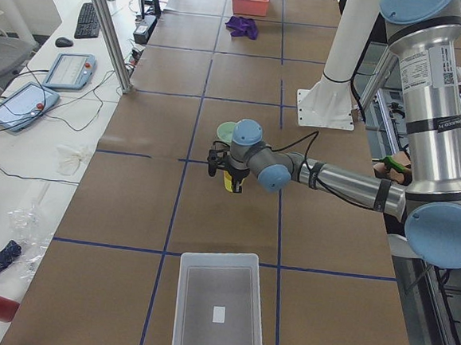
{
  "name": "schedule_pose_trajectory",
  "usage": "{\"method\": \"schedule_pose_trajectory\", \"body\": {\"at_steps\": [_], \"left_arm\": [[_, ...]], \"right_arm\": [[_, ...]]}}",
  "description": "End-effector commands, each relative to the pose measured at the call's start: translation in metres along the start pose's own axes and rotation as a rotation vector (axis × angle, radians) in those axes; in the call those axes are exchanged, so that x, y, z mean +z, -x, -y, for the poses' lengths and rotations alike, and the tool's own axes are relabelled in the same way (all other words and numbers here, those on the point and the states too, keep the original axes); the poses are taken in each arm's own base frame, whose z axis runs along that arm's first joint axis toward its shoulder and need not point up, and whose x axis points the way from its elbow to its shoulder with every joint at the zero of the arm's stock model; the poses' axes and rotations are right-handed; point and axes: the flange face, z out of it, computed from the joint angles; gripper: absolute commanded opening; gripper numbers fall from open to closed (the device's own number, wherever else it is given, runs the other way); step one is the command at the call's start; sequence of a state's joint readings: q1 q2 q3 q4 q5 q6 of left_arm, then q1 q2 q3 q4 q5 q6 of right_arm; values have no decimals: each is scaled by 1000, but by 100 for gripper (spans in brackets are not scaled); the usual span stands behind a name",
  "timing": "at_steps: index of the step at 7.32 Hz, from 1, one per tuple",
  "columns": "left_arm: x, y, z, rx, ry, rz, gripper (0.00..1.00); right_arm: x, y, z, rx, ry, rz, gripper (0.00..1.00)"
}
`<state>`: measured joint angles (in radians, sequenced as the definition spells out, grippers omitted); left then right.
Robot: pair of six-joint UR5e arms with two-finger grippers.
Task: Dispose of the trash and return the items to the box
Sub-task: 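Lift the cup with the left gripper while the right reaches the purple cloth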
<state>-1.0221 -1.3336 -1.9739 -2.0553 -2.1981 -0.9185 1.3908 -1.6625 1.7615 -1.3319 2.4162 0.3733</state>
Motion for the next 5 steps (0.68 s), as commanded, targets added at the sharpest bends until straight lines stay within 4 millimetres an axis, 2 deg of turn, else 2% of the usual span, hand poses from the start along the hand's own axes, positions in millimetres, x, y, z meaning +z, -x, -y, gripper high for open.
{"method": "schedule_pose_trajectory", "body": {"at_steps": [1,2,3,5], "left_arm": [[-55,-2,61,61,-64,67,0],[-87,10,93,115,-92,113,0],[-107,27,103,147,-99,142,0],[-129,55,110,161,-125,166,0]], "right_arm": [[42,48,-2,47,5,-15,100],[54,56,-6,63,-4,-44,100],[70,49,-10,61,-22,-66,100],[122,34,-19,85,-64,-95,100]]}}
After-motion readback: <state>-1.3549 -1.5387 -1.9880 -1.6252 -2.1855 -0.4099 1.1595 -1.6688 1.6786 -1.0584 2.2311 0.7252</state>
